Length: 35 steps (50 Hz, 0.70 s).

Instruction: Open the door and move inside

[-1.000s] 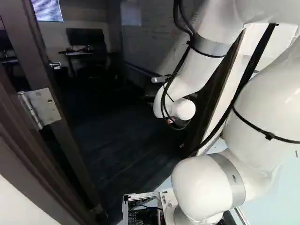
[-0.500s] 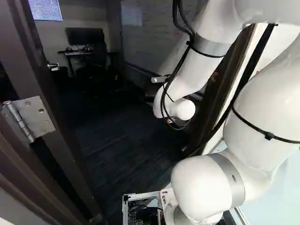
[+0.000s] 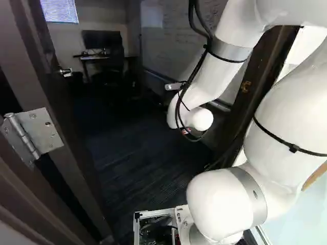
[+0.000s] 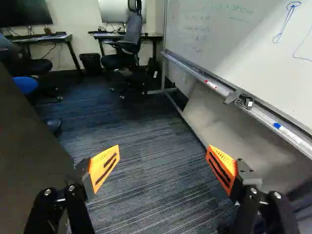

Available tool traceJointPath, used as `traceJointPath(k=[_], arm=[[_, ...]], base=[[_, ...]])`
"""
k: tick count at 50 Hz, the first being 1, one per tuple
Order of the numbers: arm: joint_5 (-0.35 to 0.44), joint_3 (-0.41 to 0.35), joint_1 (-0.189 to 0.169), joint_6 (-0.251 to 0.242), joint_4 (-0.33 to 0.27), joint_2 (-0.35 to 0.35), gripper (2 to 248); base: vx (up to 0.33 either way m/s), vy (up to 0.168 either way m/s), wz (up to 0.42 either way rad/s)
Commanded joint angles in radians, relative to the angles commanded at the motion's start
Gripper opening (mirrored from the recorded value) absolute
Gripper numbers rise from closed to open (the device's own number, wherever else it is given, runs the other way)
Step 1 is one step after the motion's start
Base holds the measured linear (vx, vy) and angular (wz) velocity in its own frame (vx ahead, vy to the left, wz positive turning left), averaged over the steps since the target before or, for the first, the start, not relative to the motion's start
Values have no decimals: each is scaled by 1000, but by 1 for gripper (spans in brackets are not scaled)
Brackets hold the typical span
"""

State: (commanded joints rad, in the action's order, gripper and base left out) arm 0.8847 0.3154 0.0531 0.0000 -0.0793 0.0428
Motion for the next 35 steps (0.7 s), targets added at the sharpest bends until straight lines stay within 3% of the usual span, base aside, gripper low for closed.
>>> traceJointPath(k=[35], arm=[[0, 0, 0, 0, 0, 0, 247]], base=[[101, 35, 161]])
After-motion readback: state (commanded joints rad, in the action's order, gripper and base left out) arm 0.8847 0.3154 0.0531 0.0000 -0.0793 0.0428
